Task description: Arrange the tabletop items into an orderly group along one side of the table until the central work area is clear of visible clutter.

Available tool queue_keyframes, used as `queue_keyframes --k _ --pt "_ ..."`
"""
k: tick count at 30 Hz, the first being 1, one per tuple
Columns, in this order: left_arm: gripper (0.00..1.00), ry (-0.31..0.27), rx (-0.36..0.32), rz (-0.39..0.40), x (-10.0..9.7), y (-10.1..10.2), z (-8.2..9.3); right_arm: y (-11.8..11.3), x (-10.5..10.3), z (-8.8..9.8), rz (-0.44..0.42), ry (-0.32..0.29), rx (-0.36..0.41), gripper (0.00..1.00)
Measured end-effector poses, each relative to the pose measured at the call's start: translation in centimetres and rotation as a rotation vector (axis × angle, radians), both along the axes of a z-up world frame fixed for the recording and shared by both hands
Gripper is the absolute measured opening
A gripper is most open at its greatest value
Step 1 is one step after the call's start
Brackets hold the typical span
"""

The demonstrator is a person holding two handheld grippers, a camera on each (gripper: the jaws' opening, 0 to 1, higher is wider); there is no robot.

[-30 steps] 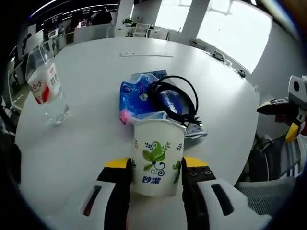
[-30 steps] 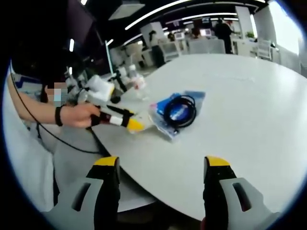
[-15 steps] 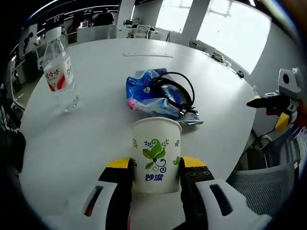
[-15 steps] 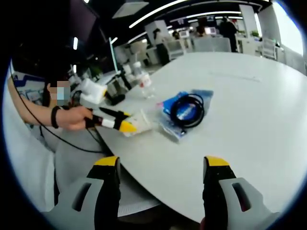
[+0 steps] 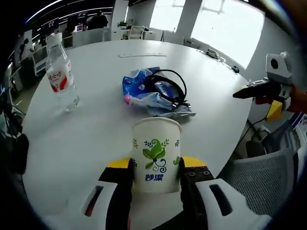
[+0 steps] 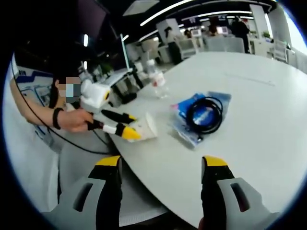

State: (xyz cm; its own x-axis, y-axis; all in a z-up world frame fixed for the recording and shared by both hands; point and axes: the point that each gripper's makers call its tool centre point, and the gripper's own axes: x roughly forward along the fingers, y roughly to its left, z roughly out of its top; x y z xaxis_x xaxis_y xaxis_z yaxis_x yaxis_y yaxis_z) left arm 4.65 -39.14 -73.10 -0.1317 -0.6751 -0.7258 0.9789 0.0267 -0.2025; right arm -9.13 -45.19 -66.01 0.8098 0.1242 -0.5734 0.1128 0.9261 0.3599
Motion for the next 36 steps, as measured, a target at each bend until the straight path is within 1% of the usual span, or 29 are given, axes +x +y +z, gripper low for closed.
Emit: queue_keyframes --k 6,8,11,16,20,24,26,29,30,33,36 --pt "0.38 -0.022 -0.005 -0.056 -1.0 0.0 0.5 0.5 1.1 0.1 0.017 -0.022 0.028 0.62" --pt "0.38 -0.024 -0.008 -0.073 -1.5 -0.1 0.6 0.8 1.6 0.2 0.024 -0.035 0.051 0.61" --pt "0.38 -0.047 -0.013 -0.12 -2.4 -0.3 0.8 1.4 2.5 0.1 0.038 -0.047 0.079 0.6" --pt "0.38 -0.094 -0.032 -0.228 -4.7 -0.8 1.5 2.0 3.6 -0.1 0.059 -0.057 0.107 0.59" --pt "0.38 -0.115 -0.044 -0.273 -5.8 -1.0 2.0 2.5 4.4 -0.1 0.083 -0.061 0.121 0.58" --pt "0.38 -0.119 -0.059 -0.304 -6.8 -1.3 2.5 2.8 4.7 -0.3 0.091 -0.065 0.143 0.55" --pt "0.38 -0.127 -0.071 -0.336 -7.5 -1.3 2.9 3.0 4.8 -0.2 0.086 -0.079 0.168 0.53" --pt "0.38 -0.158 -0.086 -0.384 -8.3 -1.3 3.4 3.3 4.9 -0.2 0.071 -0.093 0.219 0.47" --pt "0.38 -0.159 -0.086 -0.39 -8.5 -1.3 3.4 3.3 4.8 -0.4 0.071 -0.091 0.231 0.46" --pt "0.38 -0.172 -0.092 -0.414 -8.8 -1.4 3.6 3.6 4.6 -0.7 0.071 -0.082 0.236 0.42" --pt "0.38 -0.195 -0.102 -0.445 -9.2 -1.5 3.9 4.1 4.6 -0.4 0.077 -0.095 0.275 0.39"
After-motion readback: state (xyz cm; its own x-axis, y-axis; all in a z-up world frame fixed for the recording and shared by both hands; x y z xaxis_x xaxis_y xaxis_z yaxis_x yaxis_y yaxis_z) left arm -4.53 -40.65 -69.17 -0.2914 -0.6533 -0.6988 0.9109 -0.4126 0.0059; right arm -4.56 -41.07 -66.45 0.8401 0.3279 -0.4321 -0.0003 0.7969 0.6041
